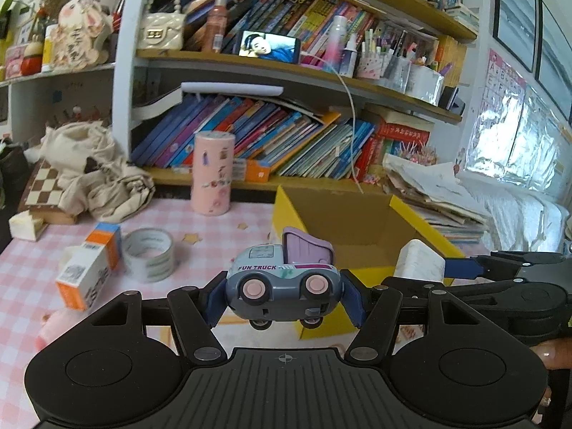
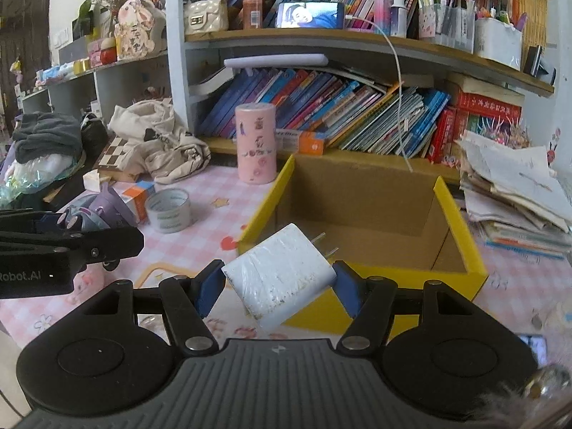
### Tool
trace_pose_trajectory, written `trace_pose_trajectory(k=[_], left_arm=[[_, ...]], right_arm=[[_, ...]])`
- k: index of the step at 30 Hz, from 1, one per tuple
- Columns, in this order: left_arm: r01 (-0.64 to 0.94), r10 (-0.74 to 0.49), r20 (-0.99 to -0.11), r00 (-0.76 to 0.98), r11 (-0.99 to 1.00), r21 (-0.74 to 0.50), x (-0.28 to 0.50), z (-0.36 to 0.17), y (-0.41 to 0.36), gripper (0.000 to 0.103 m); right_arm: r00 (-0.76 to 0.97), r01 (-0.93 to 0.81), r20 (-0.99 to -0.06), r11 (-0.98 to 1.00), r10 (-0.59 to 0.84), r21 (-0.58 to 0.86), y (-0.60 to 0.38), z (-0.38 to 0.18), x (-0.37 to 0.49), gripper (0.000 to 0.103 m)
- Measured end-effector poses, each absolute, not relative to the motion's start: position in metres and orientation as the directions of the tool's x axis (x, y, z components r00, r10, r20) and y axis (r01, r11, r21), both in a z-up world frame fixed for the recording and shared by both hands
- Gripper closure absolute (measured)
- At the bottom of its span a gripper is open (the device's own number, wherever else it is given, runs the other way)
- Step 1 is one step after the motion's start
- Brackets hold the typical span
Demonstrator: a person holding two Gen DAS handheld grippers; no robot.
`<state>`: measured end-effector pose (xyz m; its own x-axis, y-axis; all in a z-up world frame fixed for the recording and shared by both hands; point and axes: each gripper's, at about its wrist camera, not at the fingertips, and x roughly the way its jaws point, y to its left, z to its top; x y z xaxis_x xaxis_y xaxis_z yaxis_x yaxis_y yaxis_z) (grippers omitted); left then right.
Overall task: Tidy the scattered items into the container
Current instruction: 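Carry the truck in the left tool and the charger in the right tool over the yellow box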
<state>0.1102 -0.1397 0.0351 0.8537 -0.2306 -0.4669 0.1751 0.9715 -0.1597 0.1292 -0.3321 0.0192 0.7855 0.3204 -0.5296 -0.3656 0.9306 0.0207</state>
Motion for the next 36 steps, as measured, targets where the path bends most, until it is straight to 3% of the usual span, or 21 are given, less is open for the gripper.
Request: trace_pose_trajectory(k=[20,36], left_arm=[[0.193,-0.215,-0.43,0.877,0.977,-0.094,0.187,0.058,-0.229,0.039],[0.208,-0.215,-0.53,0.82,0.975,-0.074,0.264,0.042,-0.261,0.039]], right_arm=[[0.81,-0.39,-0.464,0.92,0.358,0.029,-0.419,0.029,0.218,0.04],[0.724,-0.529,-0.581,0.84,0.372,-0.121,-0.416,0.01,0.293,0.04]])
